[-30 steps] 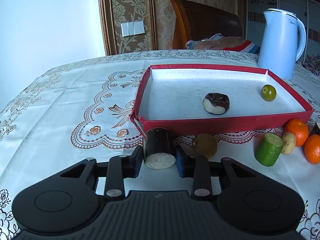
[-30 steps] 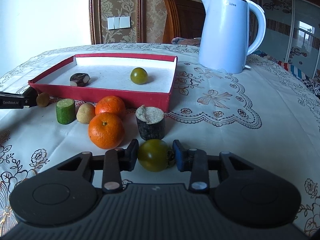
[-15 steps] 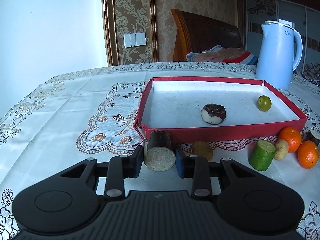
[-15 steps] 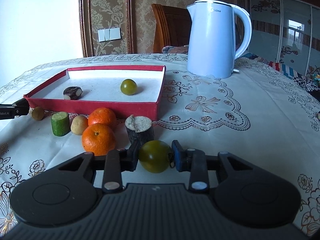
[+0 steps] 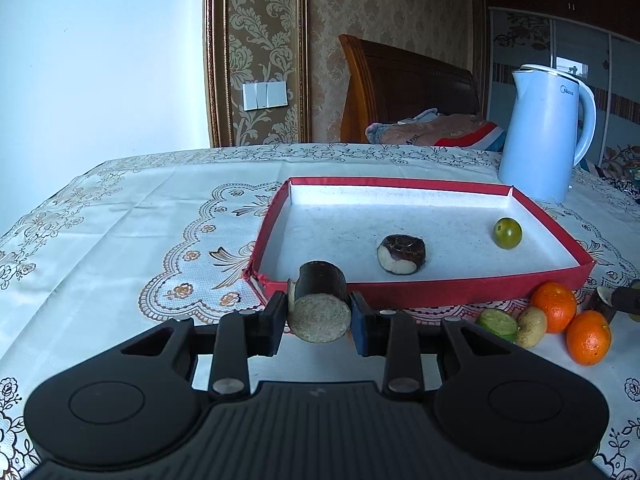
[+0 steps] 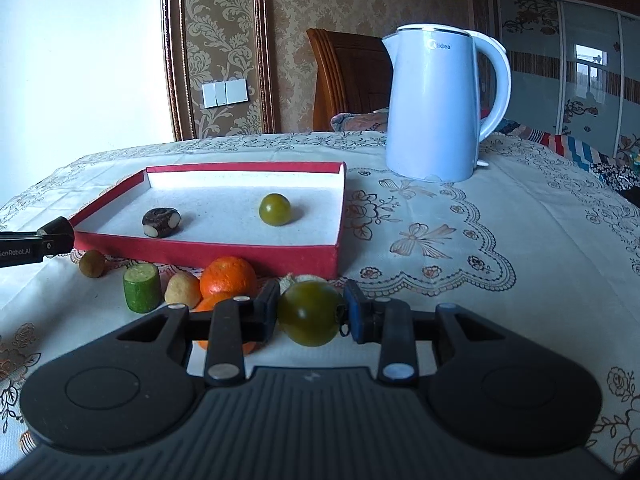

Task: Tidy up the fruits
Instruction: 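Carry the eggplant chunk and green tomato over the red tray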

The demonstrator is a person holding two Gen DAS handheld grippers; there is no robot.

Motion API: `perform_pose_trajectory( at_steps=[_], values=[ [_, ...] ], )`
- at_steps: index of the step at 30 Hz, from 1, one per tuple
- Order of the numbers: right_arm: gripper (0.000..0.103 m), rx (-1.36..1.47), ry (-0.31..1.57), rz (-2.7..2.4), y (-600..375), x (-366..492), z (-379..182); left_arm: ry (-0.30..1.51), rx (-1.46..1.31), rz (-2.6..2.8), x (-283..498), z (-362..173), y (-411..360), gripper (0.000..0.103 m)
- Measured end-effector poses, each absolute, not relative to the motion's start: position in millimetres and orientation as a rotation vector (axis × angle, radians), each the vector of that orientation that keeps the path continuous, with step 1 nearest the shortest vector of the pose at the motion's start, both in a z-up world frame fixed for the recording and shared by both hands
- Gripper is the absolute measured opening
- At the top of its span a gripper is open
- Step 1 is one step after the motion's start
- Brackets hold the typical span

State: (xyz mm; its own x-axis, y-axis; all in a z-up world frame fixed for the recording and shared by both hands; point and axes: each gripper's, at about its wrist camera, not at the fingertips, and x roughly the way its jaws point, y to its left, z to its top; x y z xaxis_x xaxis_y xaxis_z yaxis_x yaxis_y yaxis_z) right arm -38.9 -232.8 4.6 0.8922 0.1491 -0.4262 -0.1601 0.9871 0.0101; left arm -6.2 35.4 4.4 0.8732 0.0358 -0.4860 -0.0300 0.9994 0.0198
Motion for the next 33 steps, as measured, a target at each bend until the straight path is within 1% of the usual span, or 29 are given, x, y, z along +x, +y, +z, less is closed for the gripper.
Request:
perform_pose_trajectory(
  at_steps=[16,33],
  values=[
    [0.032,-0.040,0.396,0.187,-198,-9,23,0.474,0.037,-0.047,5,14,-8,0.033],
    [0.032,-0.039,0.424,0.167,-191,18,17,0.496,0.013,-0.032,24,13,-10,0.033]
  ],
)
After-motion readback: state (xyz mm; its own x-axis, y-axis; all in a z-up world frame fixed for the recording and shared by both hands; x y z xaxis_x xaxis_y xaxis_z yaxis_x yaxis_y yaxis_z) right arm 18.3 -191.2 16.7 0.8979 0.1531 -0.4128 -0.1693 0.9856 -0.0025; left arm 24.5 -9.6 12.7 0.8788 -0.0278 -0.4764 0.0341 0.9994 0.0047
